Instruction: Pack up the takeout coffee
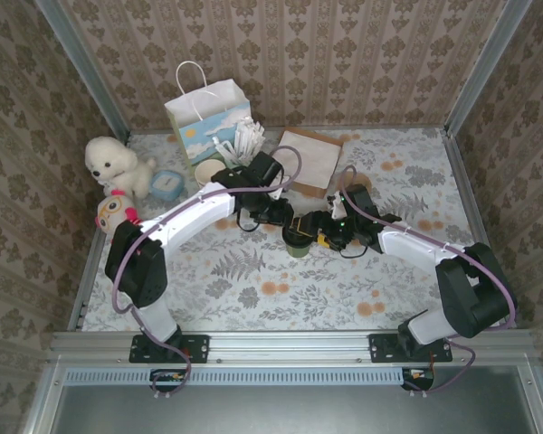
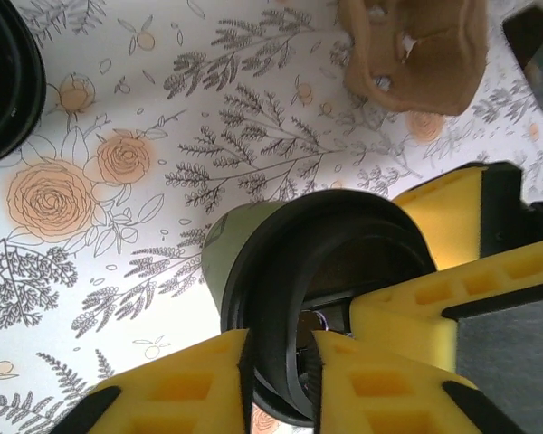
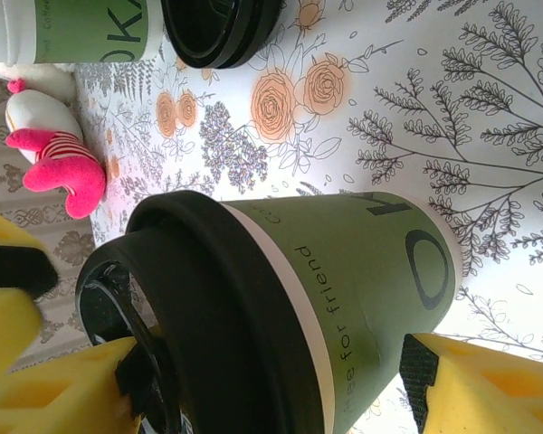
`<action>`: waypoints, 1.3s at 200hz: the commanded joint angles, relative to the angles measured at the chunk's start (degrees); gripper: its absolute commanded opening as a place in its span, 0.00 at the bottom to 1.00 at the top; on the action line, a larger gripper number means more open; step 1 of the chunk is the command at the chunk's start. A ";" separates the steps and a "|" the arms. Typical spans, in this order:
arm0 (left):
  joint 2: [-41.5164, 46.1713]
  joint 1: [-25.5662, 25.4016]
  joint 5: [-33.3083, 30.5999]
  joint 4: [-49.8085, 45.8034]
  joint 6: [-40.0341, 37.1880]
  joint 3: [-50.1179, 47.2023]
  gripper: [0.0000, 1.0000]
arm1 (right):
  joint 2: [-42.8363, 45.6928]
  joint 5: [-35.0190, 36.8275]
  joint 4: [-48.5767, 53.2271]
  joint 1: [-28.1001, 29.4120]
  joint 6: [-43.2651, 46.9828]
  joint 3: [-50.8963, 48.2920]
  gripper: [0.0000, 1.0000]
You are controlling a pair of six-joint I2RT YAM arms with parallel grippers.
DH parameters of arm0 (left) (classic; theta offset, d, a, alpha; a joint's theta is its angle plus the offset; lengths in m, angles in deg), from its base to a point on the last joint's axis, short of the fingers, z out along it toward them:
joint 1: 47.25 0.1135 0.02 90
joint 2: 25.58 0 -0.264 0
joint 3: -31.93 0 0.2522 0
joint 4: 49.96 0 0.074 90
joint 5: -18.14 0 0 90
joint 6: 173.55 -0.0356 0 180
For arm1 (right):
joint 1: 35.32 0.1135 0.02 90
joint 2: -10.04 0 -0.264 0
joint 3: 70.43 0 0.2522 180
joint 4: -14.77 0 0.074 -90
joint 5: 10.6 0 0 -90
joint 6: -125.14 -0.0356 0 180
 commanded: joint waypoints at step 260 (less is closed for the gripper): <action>2.01 0.92 -19.96 7.47 22.50 -18.75 1.00 | -10.91 31.44 37.30 14.87 5.11 28.99 1.00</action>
